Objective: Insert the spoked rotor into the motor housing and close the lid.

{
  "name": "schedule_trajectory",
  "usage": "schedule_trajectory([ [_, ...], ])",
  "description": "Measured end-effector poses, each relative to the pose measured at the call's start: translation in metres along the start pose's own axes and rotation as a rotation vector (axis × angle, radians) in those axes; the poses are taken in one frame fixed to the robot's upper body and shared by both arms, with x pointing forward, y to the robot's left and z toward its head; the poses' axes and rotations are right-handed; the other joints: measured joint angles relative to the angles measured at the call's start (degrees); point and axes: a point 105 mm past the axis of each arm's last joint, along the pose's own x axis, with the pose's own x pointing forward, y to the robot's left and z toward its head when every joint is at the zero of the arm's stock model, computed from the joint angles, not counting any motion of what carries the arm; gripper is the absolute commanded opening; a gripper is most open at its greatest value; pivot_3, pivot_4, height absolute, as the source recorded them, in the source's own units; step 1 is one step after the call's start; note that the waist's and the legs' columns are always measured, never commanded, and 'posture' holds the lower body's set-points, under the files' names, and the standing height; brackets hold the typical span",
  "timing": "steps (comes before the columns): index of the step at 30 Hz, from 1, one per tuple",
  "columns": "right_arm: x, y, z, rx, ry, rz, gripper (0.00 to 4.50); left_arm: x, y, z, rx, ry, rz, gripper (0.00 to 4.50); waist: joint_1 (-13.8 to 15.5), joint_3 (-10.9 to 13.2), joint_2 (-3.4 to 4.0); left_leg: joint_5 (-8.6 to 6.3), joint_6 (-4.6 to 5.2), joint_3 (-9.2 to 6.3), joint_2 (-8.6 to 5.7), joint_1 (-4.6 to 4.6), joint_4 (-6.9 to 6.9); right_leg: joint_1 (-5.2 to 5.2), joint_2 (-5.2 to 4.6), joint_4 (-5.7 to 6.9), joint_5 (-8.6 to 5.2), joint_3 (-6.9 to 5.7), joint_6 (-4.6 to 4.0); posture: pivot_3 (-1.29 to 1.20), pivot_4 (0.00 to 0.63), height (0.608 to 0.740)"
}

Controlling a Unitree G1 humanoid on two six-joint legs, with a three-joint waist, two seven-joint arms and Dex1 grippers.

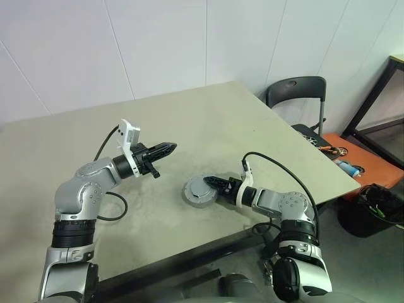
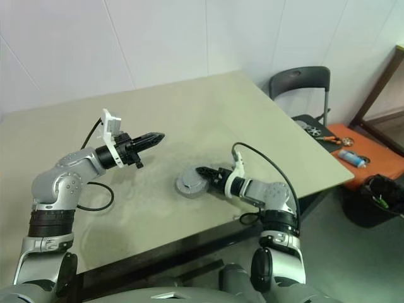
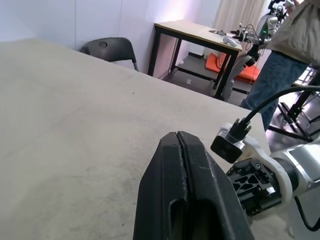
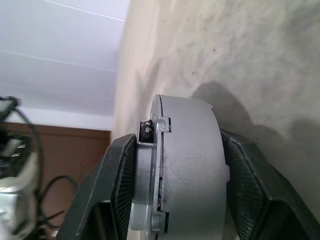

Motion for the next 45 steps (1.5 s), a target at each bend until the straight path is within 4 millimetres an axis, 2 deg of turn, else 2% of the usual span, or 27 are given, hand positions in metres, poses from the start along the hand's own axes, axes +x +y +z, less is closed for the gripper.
schedule_trajectory([
  [5, 0.0, 0.01, 0.001, 0.018, -0.012, 0.053, 2.23, 0.0, 0.001, 0.0, 0.0, -0.001, 0.008, 0.0, 0.14, 0.02, 0.02, 0.0, -0.01, 0.02, -0.02, -0.15, -0.01, -0.1, -0.03, -0.06, 0.0, 0.01, 0.0, 0.0, 0.0, 0.74],
  [17, -0.001, 0.009, 0.004, -0.008, -0.021, 0.026, 2.12, -0.007, 0.007, -0.005, -0.012, 0.006, 0.019, 0.0, -0.02, 0.03, 0.03, 0.0, -0.01, 0.03, -0.03, -0.24, -0.01, -0.16, -0.03, -0.11, 0.0, 0.01, 0.0, 0.0, 0.0, 0.74],
  [22, 0.006, 0.02, 0.007, -0.02, -0.015, 0.043, 2.12, -0.028, 0.016, -0.013, -0.068, 0.015, 0.07, 0.0, -1.16, 0.06, 0.05, 0.0, -0.01, 0.02, -0.02, -0.26, -0.01, -0.19, -0.03, -0.08, 0.0, 0.01, 0.0, 0.0, 0.0, 0.74],
  [26, 0.017, 0.044, 0.017, -0.048, -0.026, 0.099, 2.12, -0.05, 0.023, -0.025, -0.169, 0.037, 0.113, 0.0, -1.67, 0.09, 0.1, 0.0, 0.0, 0.01, -0.02, -0.26, -0.02, -0.22, -0.01, -0.06, 0.0, 0.03, 0.0, 0.0, 0.0, 0.74],
  [30, 0.028, 0.063, 0.022, -0.059, -0.04, 0.158, 2.12, -0.07, 0.035, -0.028, -0.319, -0.058, 0.181, 0.0, -1.86, 0.09, 0.08, 0.0, 0.0, -0.01, -0.02, -0.29, -0.02, -0.22, -0.04, -0.08, 0.0, 0.01, 0.0, 0.0, 0.0, 0.74],
  [33, 0.032, 0.064, 0.018, -0.05, -0.027, 0.157, 2.12, -0.08, 0.045, -0.025, -0.381, -0.141, 0.243, 0.0, -1.79, 0.09, 0.07, 0.0, -0.01, -0.01, -0.06, -0.31, -0.02, -0.22, -0.09, -0.1, 0.01, 0.01, 0.0, 0.0, 0.0, 0.74],
  [36, 0.034, 0.061, 0.018, -0.037, -0.032, 0.151, 2.12, -0.08, 0.048, -0.029, -0.465, -0.219, 0.267, 0.0, -1.74, 0.09, 0.07, 0.0, -0.02, 0.0, -0.1, -0.37, -0.01, -0.26, -0.15, -0.1, 0.01, 0.02, 0.0, 0.0, 0.0, 0.74],
  [42, 0.042, 0.062, 0.023, -0.025, -0.056, 0.15, 2.12, -0.086, 0.065, -0.038, -0.635, -0.378, 0.366, 1.98, -1.93, 0.05, 0.01, 0.09, -0.19, 0.05, -0.1, -0.74, 0.01, -0.79, -0.15, 0.16, 0.03, 0.09, -0.01, 0.0, 0.0, 0.74],
  [45, 0.045, 0.067, 0.028, -0.033, -0.07, 0.159, 2.12, -0.085, 0.064, -0.045, -0.668, -0.388, 0.377, 3.02, -2.1, 0.04, -0.01, 0.23, -0.45, 0.14, -0.11, -0.86, 0.01, -1.06, -0.15, 0.32, 0.04, 0.31, -0.03, 0.0, 0.0, 0.74],
])
